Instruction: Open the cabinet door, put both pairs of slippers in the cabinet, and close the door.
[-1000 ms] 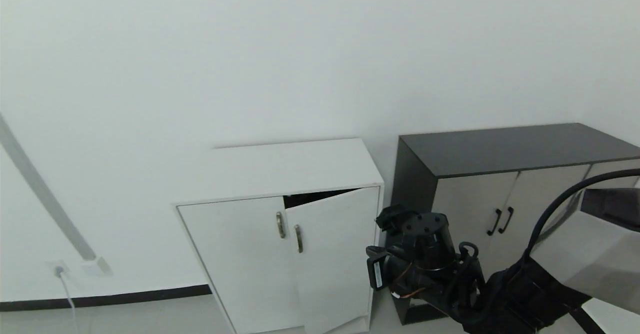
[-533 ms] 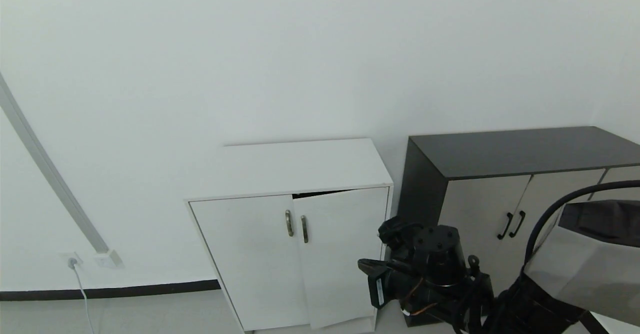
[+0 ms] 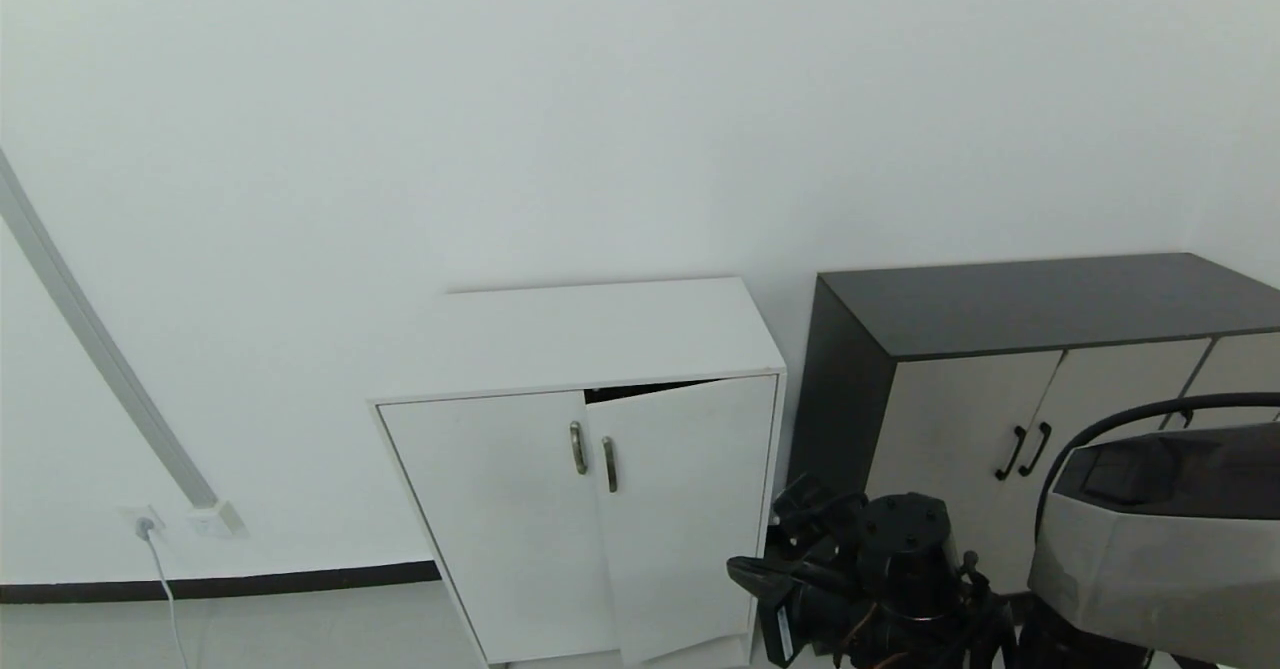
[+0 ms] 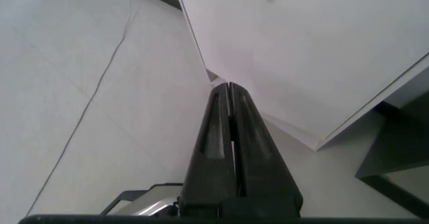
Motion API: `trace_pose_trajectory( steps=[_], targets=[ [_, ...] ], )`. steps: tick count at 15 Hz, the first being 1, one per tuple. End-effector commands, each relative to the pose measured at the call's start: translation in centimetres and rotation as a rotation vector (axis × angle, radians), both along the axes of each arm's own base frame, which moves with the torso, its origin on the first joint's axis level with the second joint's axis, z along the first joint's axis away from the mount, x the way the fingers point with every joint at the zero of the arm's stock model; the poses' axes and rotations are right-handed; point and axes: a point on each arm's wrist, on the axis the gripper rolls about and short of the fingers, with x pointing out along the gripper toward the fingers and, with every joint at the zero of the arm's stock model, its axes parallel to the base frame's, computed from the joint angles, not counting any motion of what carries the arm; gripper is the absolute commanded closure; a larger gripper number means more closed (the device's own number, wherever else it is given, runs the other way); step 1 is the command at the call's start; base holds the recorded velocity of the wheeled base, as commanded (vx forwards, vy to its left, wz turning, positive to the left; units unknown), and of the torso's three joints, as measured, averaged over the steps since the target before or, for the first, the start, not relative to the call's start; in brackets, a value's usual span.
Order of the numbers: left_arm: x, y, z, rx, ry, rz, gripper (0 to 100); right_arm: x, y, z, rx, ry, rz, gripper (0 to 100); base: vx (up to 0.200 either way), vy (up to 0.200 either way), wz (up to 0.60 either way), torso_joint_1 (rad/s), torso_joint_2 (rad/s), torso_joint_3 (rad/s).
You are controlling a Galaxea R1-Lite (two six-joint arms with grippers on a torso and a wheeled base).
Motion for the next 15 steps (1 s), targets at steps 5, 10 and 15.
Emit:
trace_pose_trajectory(
  steps=[5, 10, 15],
  targets=[
    [0.0, 0.0, 0.0, 0.0, 0.001, -0.001, 100, -0.2, 0.3, -1.1, -0.025, 0.022, 0.01, 100, 0.12, 0.0, 0.0, -0.003, 0.0, 0.0],
    [0.0, 0.0, 0.0, 0.0, 0.001, 0.001, 100, -0.6, 0.4, -1.3, -0.041, 0.019, 0.025, 100, 0.2, 0.0, 0.0, 0.005, 0.0, 0.005],
    [0.0, 0.0, 0.0, 0.0, 0.001, 0.001, 100, -0.4, 0.7, -2.1, -0.05, 0.029, 0.028, 100, 0.04, 0.0, 0.0, 0.0, 0.0, 0.0]
  ],
)
